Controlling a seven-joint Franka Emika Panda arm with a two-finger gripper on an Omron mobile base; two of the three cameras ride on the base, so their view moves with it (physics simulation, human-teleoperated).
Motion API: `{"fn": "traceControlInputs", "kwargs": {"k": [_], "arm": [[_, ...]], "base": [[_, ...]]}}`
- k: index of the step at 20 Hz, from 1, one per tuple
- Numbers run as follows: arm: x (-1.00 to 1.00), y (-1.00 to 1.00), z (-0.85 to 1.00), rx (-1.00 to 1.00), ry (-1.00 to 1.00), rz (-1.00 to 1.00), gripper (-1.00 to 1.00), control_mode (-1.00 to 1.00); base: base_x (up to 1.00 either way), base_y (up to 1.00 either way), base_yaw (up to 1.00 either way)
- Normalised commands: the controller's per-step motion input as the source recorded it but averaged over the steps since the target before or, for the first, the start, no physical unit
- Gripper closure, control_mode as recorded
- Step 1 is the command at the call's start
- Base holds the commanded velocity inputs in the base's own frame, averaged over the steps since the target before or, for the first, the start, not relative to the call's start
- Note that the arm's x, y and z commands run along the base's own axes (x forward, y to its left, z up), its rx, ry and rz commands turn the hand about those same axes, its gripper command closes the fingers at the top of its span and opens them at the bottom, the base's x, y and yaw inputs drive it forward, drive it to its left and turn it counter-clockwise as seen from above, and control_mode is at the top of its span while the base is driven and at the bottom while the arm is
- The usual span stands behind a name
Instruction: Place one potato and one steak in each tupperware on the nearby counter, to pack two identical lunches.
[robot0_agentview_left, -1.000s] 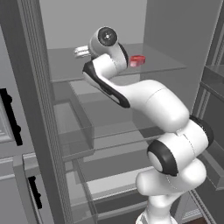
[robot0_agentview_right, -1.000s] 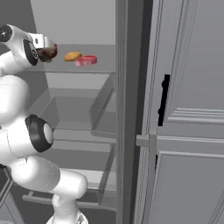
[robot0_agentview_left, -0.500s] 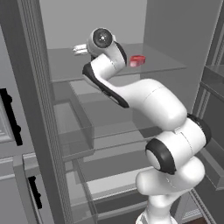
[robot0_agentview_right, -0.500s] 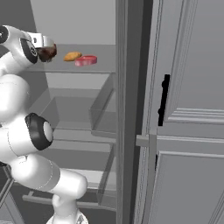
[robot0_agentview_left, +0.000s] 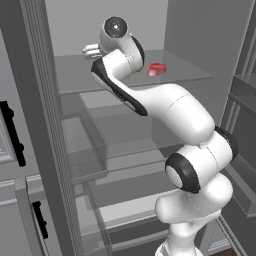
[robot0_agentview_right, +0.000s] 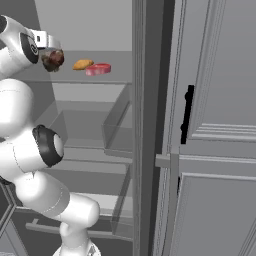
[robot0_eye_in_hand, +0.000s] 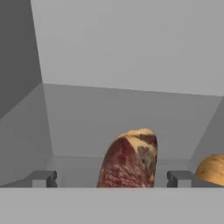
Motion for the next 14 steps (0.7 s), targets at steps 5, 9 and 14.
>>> {"fn": "traceControlInputs", "kwargs": {"k": [5, 9, 14], "arm": [[-0.06, 0.04, -0.21, 0.00, 0.00, 0.00, -1.00, -1.00], [0.09, 0.00, -0.25, 0.00, 0.00, 0.00, -1.00, -1.00], [0.04, 0.00, -0.12, 0.00, 0.05, 0.00, -1.00, -1.00]], "base": [[0.00, 0.00, 0.00], [0.00, 0.00, 0.00], [0.00, 0.00, 0.00]]}}
